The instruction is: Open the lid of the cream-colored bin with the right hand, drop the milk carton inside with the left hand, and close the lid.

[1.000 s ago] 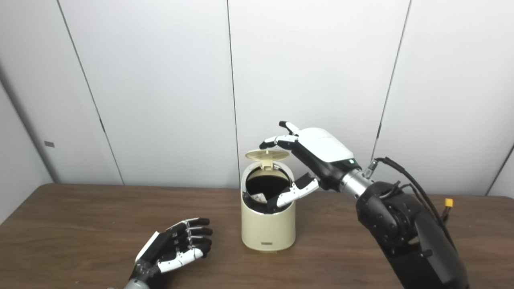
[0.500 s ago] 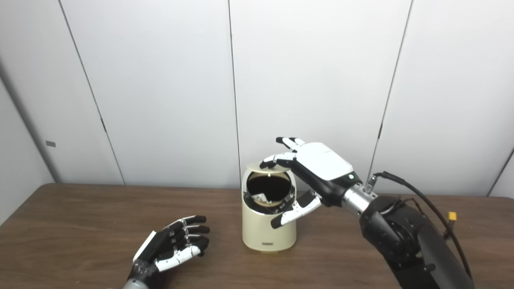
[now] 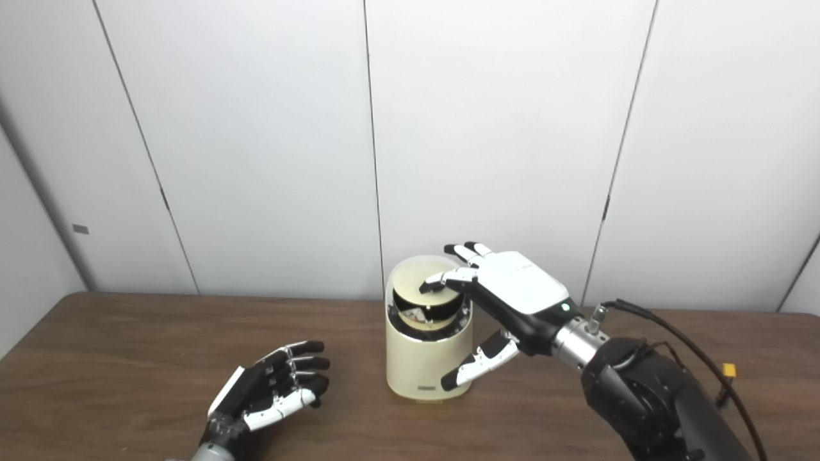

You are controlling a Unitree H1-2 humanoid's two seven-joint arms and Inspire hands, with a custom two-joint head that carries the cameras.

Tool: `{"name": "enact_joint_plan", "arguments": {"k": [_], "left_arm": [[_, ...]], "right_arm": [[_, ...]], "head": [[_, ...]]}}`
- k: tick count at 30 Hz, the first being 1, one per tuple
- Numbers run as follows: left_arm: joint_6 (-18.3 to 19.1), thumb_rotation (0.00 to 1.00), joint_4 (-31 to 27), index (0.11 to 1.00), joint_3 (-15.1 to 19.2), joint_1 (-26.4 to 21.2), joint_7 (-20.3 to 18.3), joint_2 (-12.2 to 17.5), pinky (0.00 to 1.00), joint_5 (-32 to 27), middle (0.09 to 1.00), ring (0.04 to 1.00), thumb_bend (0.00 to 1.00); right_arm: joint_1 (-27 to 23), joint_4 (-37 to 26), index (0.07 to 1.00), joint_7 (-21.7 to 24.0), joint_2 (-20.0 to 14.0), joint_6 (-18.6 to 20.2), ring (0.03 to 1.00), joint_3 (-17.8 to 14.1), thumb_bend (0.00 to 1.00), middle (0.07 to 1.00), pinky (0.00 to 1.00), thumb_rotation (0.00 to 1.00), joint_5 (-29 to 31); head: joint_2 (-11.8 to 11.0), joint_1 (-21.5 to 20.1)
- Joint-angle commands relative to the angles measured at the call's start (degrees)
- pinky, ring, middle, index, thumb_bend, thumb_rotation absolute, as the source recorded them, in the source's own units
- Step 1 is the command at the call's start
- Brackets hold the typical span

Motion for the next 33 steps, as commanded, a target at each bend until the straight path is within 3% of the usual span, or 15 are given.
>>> {"name": "enact_joint_plan", "arguments": {"k": [1,13,16,20,25,29,33], "left_arm": [[-1.5,0.13,-1.2,0.765,0.2,-1.9,-0.3,0.4,0.48,0.1,0.683,0.623,0.67],[-1.1,0.12,-1.5,0.767,0.3,-1.8,-0.5,0.3,0.48,-0.2,0.678,0.623,0.66],[-1.1,0.12,-1.3,0.765,0.4,-1.8,-0.6,0.2,0.47,-0.5,0.679,0.615,0.66],[-0.6,0.1,-1.4,0.762,0.7,-1.9,-0.5,-0.1,0.46,-1.1,0.678,0.606,0.67],[-1.1,0.1,-1.3,0.764,0.6,-1.8,-0.8,-0.1,0.46,-0.9,0.68,0.61,0.67],[-0.7,0.11,-1.7,0.761,0.6,-1.7,-0.6,-0.2,0.47,-0.6,0.678,0.608,0.68],[-0.3,0.1,-1.7,0.762,0.8,-1.8,-0.7,-0.1,0.47,-0.9,0.679,0.612,0.68]], "right_arm": [[-0.9,-1.6,0.777,-1.3,0.0,-1.6,0.967,-0.2,0.87,0.767,1.0,0.5,-0.4],[0.8,-2.3,0.785,0.3,0.1,-1.6,0.964,2.1,0.85,0.776,0.99,0.43,-4.5],[0.5,-2.3,0.798,1.1,-0.8,-2.0,0.974,3.8,0.86,0.792,1.0,0.47,-8.1],[0.0,-1.3,0.788,-0.4,-2.0,-4.5,0.972,6.0,0.89,0.78,0.97,0.47,-14.2],[-0.8,-0.9,0.741,3.3,-3.2,-3.8,0.97,9.2,0.91,0.738,1.0,0.5,-21.8],[-0.8,-0.6,0.73,5.1,-3.4,-3.0,0.949,9.8,0.92,0.725,1.0,0.52,-22.4],[-0.4,-1.3,0.741,3.2,-3.3,-3.8,0.948,7.6,0.9,0.736,1.0,0.53,-17.8]], "head": [[0.1,0.0],[0.3,0.0],[0.2,0.0],[0.2,0.1],[0.3,0.3],[0.4,0.3],[0.4,0.3]]}}
